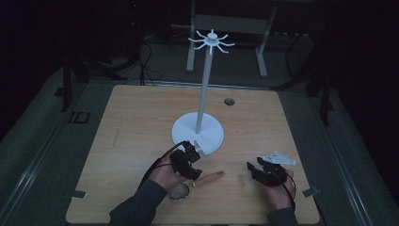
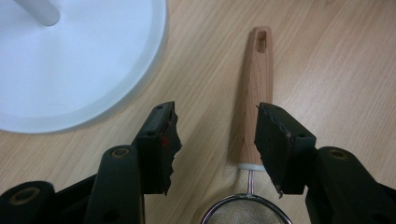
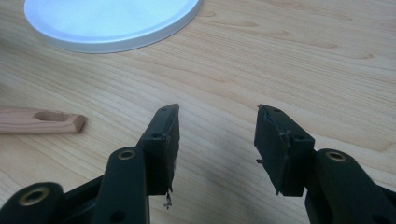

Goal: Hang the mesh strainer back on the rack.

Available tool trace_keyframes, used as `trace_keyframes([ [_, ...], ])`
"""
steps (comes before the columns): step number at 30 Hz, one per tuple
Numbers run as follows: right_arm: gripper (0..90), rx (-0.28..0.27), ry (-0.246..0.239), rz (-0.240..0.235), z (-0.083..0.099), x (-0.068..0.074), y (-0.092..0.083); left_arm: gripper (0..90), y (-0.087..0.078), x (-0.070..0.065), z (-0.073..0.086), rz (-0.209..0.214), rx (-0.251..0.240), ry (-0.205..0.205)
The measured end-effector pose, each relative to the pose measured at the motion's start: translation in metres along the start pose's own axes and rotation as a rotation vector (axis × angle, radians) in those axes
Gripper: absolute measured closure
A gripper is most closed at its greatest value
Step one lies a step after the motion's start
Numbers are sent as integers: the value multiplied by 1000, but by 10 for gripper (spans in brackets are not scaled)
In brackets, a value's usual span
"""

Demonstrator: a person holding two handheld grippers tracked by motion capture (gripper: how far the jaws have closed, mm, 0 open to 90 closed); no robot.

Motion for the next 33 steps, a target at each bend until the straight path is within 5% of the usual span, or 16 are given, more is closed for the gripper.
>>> trace_keyframes([
  [33, 491, 4, 8, -1, 2, -1, 0, 556, 35, -21, 20, 104, 241, 60],
])
Point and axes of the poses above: each handheld gripper's, and its own axes: y roughly forward along the jaws, z roughly out of its underside, x roughly to its left, the point moved 9 cm from there along y, roughly forward along the jaws, and after that the axes turned 5 degrees about -y, right-handed, at the moved point
